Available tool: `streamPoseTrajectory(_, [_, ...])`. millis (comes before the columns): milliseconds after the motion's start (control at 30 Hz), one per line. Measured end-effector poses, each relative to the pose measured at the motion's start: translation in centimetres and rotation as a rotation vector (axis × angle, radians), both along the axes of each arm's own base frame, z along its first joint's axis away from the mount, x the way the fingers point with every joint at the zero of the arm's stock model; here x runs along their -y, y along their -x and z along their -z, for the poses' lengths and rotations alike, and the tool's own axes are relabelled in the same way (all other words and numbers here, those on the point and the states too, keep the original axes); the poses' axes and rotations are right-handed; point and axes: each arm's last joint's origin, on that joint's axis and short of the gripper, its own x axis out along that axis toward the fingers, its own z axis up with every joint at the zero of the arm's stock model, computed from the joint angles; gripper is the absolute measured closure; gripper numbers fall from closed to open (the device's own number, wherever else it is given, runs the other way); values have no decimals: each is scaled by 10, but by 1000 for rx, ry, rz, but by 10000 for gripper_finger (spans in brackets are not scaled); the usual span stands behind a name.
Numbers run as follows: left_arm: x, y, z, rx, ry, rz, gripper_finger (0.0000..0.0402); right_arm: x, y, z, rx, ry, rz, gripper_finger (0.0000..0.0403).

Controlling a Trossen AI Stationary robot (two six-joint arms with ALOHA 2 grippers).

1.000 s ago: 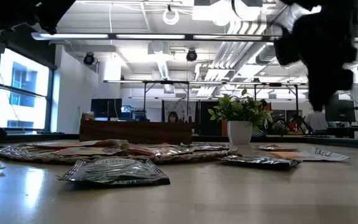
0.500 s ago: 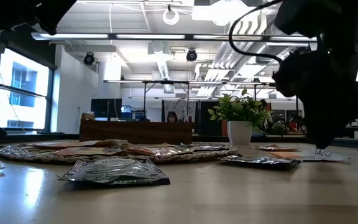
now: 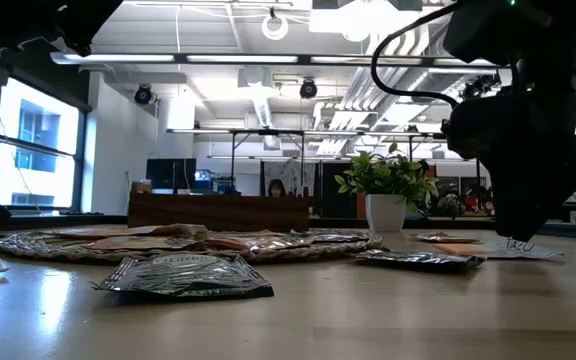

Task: Pick & Place Tea
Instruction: Put the white tea packet into the left compartment of the wooden organizer

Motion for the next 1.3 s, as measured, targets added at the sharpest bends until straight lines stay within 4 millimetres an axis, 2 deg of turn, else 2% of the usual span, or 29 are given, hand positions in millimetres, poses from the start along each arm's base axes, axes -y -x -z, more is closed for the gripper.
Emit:
streamPoseTrajectory(233, [0,0,0,0,0,0,156,3,11,19,40,-23,44,270])
streamPoseTrajectory(367, [0,0,0,0,0,0,156,4,15,23,42,-9,39,278])
streamPoseTrajectory(467, [0,0,0,1,0,0,156,5,15,23,50,7,2,308])
streamPoseTrajectory(633, [0,0,0,-2,-17,-9,156,5,9,21,83,41,-76,387])
streamPoseTrajectory(767, [0,0,0,-3,-25,-14,156,9,-2,13,109,63,-145,389])
streamPoseTrajectory(833, [0,0,0,-3,-25,-14,156,13,-14,2,163,112,-196,390])
streamPoseTrajectory(967, [0,0,0,-1,-25,-14,156,23,-43,-33,294,304,-365,399])
streamPoseTrajectory(1167, [-1,3,-5,56,-15,-15,156,52,-87,-96,430,857,-571,400])
streamPoseTrajectory(1300, [-1,3,-5,62,-13,-14,156,65,-127,-116,494,1092,-803,401])
